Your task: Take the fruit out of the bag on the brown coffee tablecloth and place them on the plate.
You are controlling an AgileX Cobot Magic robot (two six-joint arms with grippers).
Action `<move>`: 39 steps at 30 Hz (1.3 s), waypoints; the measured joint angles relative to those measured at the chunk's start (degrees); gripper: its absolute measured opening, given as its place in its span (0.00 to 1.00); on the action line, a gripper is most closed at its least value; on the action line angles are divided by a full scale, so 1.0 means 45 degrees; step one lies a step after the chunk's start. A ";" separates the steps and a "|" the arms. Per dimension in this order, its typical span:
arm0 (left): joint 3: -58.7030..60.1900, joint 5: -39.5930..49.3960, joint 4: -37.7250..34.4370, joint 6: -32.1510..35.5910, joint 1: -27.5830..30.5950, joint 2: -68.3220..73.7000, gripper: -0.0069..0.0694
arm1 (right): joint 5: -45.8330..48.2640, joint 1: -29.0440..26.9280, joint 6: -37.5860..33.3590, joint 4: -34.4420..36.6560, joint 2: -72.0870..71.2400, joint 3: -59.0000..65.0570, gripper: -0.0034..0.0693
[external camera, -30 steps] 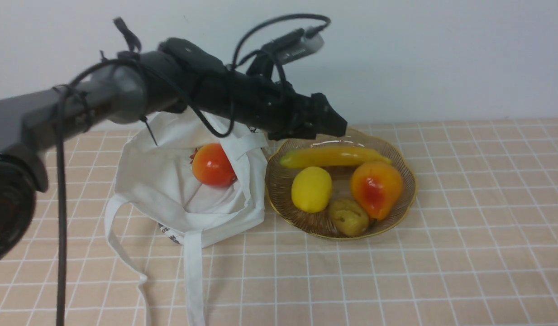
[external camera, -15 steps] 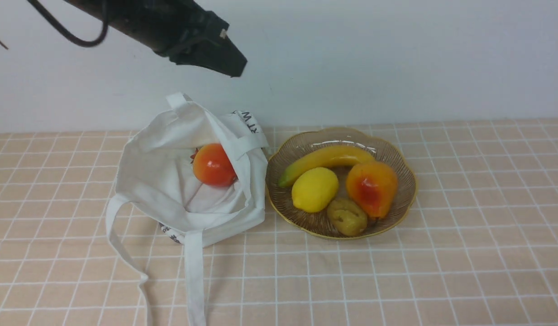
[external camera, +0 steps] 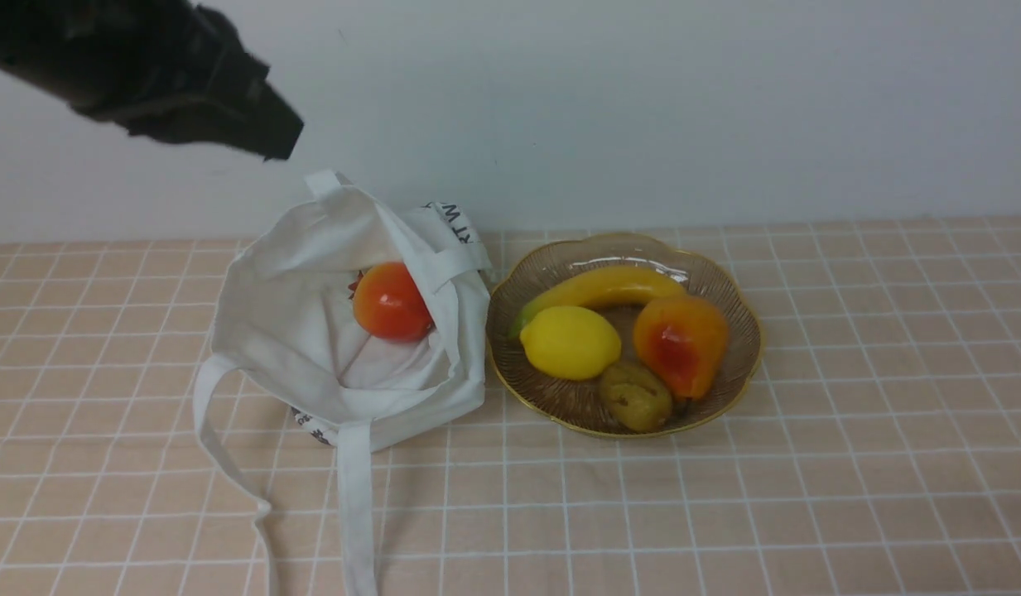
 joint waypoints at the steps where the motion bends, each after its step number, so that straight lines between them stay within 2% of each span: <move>1: 0.0625 0.0000 -0.0093 0.0016 0.0000 -0.0512 0.08 | 0.0000 0.0000 0.0000 0.0000 0.0000 0.0000 0.03; 4: 0.2324 -0.0456 -0.0511 0.0289 0.0000 -0.1842 0.08 | 0.0000 0.0000 0.0000 0.0000 0.0000 0.0000 0.03; 6: 0.4322 -0.1483 -0.0985 0.0783 0.0000 -0.3072 0.08 | 0.0000 0.0000 0.0000 0.0000 0.0000 0.0000 0.03; 8: 0.5257 -0.2011 -0.1135 0.1110 0.0000 -0.3704 0.08 | 0.0000 0.0000 0.0000 0.0000 0.0000 0.0000 0.03; 11: 0.7990 -0.3684 -0.1937 0.2162 0.0000 -0.5638 0.08 | 0.0000 0.0000 0.0000 0.0000 0.0000 0.0000 0.03; 16: 1.1439 -0.6747 -0.3214 0.2802 0.0000 -0.8049 0.08 | 0.0000 0.0000 0.0000 0.0000 0.0000 0.0000 0.03; 17: 1.2446 -0.8168 -0.3607 0.3003 0.0000 -0.8751 0.08 | 0.0000 0.0000 0.0000 0.0000 0.0000 0.0000 0.03; 21: 1.3998 -0.9976 -0.4129 0.3140 0.0000 -0.9880 0.08 | 0.0000 0.0000 0.0000 0.0000 0.0000 0.0000 0.03; 28: 1.5129 -1.0149 -0.4299 0.3156 0.0000 -1.0385 0.08 | 0.0000 0.0000 0.0000 0.0000 0.0000 0.0000 0.03; 39: 1.5143 -0.9582 -0.4310 0.3156 0.0000 -1.0385 0.08 | 0.0000 0.0000 0.0000 0.0000 0.0000 0.0000 0.03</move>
